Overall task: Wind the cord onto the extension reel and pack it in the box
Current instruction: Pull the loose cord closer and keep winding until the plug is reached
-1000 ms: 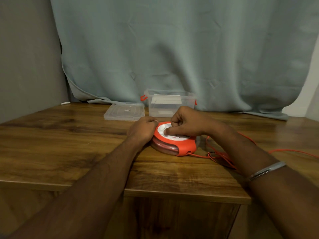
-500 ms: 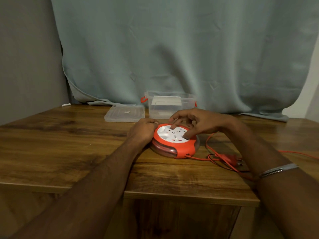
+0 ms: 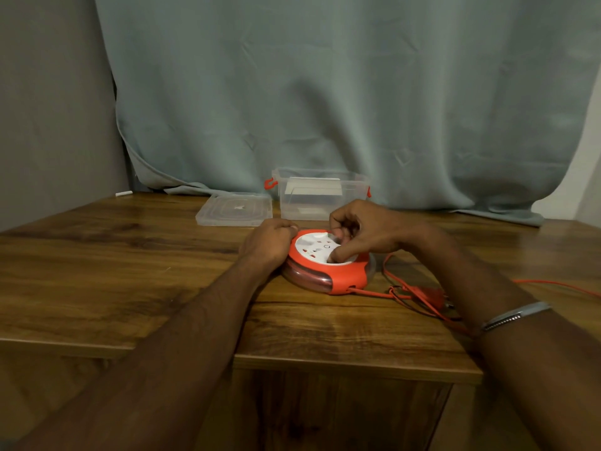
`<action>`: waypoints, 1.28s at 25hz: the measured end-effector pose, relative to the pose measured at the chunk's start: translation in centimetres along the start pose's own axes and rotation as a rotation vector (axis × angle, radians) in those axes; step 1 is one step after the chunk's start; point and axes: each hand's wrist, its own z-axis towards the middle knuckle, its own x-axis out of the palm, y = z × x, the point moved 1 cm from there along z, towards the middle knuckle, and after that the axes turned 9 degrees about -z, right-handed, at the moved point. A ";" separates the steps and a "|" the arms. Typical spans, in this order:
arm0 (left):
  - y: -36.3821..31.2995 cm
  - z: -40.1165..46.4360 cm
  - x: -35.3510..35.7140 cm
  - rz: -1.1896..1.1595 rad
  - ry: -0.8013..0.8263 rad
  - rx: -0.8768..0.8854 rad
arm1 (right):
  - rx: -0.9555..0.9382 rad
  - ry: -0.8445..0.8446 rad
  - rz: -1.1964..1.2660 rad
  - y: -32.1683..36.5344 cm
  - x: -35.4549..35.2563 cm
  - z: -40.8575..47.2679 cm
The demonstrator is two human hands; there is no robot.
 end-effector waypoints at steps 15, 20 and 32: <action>-0.3 -0.2 -0.1 -0.020 -0.002 0.038 | -0.107 -0.094 -0.018 0.9 -0.6 -0.1; -0.4 -0.2 0.0 -0.014 0.006 0.035 | -0.060 0.086 0.028 -0.6 -0.9 -0.1; -0.1 -0.1 -0.1 -0.005 -0.009 0.037 | 0.007 -0.027 -0.024 -0.6 0.4 0.6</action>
